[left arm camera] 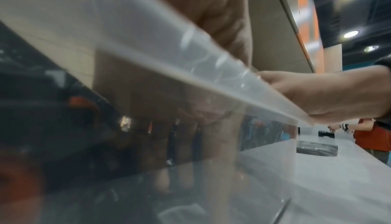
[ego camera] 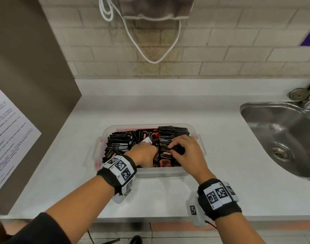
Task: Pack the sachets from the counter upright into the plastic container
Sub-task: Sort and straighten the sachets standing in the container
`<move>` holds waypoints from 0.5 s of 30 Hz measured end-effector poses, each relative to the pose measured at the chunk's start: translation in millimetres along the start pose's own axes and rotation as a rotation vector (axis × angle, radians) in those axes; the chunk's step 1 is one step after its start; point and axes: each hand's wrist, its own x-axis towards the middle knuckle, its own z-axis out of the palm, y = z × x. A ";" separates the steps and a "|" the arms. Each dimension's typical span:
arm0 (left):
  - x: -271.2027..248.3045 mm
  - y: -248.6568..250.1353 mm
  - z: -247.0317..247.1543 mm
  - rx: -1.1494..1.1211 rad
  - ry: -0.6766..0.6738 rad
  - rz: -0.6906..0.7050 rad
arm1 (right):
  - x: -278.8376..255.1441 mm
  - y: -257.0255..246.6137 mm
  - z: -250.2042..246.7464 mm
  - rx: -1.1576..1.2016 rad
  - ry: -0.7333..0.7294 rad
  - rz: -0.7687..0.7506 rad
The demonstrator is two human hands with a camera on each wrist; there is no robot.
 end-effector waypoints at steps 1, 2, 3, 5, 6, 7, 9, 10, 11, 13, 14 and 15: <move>-0.2 -0.9 -0.2 0.018 0.000 -0.005 | 0.6 0.1 0.1 -0.001 -0.001 0.001; -0.4 -1.3 -0.1 0.040 -0.003 -0.014 | 0.8 -0.3 0.3 -0.005 -0.002 0.001; -0.9 -1.2 0.0 0.069 -0.004 -0.024 | 1.2 -0.7 0.4 -0.006 -0.002 0.003; -2.4 -0.5 0.0 0.141 -0.002 -0.040 | 1.3 -1.1 0.4 -0.003 -0.002 0.010; -2.9 -0.3 -0.5 0.174 0.004 -0.044 | 1.2 -1.3 0.2 -0.002 -0.005 0.015; -2.8 -0.5 -1.4 0.196 0.017 -0.037 | 1.0 -1.7 -0.1 -0.004 -0.012 0.020; -1.3 -1.2 -4.3 0.167 0.023 0.011 | 1.2 -2.8 -0.3 -0.016 -0.024 0.027; -0.5 -1.2 -5.7 0.099 -0.001 0.041 | 1.3 -3.5 -0.3 -0.022 -0.029 0.029; 0.4 -1.0 -6.6 0.011 -0.029 0.066 | 1.6 -4.2 -0.4 -0.026 -0.034 0.034; 2.1 -0.7 -6.6 -0.127 -0.049 0.092 | 1.6 -5.2 -1.0 -0.031 -0.048 0.047; 2.9 -0.9 -6.1 -0.164 -0.041 0.093 | 1.5 -5.4 -1.2 -0.032 -0.054 0.052; 3.7 -0.6 -5.3 -0.186 -0.031 0.088 | 1.5 -5.5 -1.3 -0.034 -0.057 0.055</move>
